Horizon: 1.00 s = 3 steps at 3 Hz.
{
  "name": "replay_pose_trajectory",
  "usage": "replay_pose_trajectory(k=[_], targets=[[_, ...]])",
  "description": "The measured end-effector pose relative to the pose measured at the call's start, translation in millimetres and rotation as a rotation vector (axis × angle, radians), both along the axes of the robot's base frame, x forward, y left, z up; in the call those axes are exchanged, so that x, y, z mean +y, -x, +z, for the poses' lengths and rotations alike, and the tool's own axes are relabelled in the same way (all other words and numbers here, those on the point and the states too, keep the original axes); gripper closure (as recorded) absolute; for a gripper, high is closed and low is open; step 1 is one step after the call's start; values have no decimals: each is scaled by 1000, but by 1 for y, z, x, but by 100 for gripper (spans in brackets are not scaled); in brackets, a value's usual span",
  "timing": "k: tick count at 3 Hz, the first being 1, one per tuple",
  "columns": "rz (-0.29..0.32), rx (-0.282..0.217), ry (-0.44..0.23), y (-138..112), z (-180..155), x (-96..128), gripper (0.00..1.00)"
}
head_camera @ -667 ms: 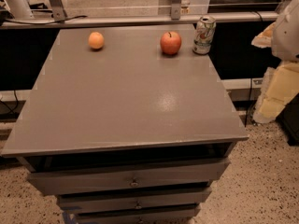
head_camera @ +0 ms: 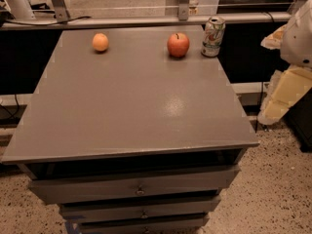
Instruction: Pick 7up can
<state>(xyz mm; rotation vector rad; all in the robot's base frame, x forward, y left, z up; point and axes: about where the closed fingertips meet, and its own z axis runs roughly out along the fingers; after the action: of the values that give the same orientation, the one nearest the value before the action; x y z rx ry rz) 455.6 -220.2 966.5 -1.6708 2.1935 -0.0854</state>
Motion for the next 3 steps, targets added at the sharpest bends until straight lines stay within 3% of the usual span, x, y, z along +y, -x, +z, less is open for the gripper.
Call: replay_pose_trajectory(k=[1, 2, 3], targets=[[-40, -93, -89, -44, -19, -19, 0], [-126, -181, -226, -97, -35, -48, 0], [-193, -246, -425, -152, -42, -56, 0]])
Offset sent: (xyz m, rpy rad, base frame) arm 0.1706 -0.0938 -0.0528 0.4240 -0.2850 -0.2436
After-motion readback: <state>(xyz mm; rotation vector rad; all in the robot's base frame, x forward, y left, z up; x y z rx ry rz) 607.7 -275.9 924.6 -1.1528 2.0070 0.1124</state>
